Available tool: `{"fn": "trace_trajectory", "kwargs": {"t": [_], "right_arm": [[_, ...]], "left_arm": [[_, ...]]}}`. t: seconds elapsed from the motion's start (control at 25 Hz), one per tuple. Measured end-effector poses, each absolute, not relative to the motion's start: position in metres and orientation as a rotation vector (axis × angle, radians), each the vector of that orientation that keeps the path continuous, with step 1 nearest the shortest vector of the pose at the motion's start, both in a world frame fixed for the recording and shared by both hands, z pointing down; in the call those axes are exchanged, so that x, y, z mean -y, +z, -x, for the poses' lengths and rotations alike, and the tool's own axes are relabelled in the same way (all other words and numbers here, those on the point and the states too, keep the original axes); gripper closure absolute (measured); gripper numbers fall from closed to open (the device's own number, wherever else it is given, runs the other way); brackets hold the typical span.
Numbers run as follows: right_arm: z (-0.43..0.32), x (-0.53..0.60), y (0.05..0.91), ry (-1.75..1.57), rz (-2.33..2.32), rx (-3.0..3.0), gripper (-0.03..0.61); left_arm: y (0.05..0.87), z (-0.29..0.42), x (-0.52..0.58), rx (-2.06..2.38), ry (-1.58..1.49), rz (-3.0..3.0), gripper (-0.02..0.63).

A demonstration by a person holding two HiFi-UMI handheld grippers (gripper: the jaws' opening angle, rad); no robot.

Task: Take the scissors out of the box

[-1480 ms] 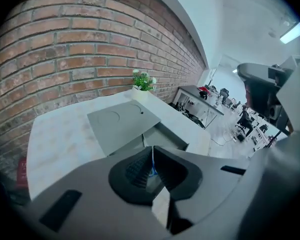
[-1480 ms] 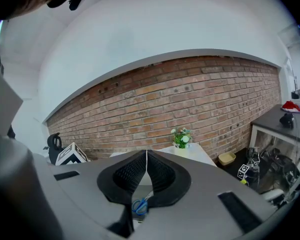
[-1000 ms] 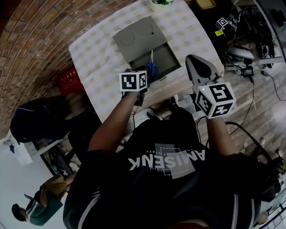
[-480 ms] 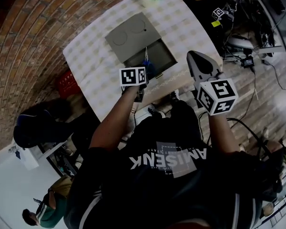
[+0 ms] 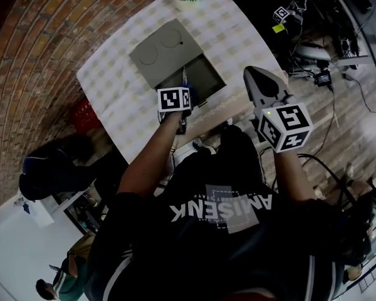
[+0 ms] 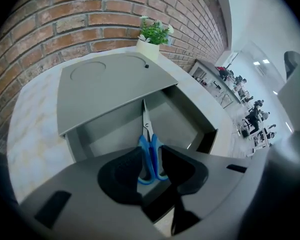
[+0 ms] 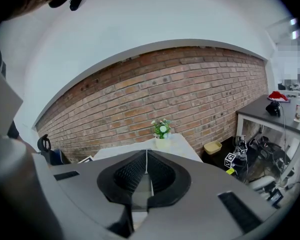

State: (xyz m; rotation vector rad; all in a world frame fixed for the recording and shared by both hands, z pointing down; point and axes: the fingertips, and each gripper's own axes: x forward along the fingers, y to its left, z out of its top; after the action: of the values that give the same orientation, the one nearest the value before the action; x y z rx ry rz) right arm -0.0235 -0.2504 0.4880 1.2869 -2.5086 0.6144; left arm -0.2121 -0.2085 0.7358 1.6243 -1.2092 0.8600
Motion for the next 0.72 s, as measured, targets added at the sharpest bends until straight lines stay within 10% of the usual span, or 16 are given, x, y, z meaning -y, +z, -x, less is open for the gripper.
{"fn": "trace_trajectory", "kwargs": {"t": [0.72], "right_arm": [[0.004,0.265,0.505,0.695,-1.301,2.511,0.537]], "left_arm": [[0.755,0.211,0.208,1.209,0.991,-1.547,0.497]]}}
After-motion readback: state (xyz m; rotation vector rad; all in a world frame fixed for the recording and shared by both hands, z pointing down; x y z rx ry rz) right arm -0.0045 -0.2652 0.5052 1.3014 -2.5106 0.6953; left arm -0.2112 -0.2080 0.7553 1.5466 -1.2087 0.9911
